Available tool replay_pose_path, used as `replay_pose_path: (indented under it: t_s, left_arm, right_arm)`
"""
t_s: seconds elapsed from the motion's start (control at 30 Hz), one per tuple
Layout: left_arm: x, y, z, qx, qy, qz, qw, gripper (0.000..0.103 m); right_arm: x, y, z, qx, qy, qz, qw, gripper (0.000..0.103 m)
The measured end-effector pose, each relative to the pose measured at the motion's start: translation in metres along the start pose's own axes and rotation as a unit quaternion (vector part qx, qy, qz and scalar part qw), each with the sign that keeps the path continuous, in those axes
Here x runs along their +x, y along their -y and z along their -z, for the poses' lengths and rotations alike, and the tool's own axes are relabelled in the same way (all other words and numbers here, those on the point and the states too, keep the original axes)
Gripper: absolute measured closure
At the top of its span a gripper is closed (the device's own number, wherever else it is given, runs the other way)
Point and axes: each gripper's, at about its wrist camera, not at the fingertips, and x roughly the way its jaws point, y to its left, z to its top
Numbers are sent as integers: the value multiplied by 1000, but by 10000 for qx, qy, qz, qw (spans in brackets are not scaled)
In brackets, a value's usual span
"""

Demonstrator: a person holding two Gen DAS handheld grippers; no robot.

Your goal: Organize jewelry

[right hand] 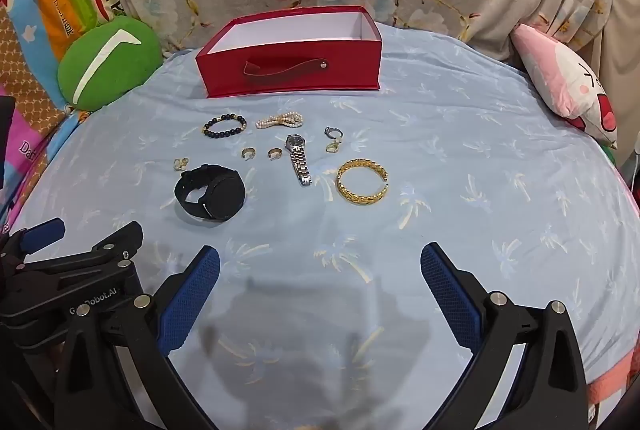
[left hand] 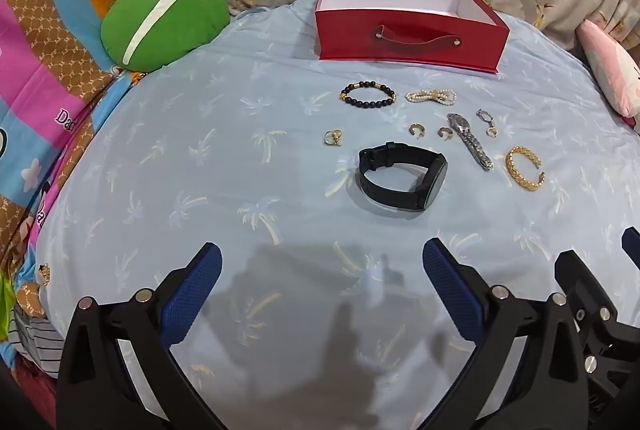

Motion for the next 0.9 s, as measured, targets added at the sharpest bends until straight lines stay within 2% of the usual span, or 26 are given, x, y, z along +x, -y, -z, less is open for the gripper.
replay_pose_path:
  t_s: [0.13, 0.9]
  left_arm:
    - [-2, -2, 1, -51, 130, -6, 9999, 5]
    - [-3, -2, 6, 8, -22, -16, 10000, 5]
  right_arm:
    - [-1, 1, 0, 2, 36, -26, 10000, 5]
    - [-8, -7, 5, -120, 66, 13, 9999, 5]
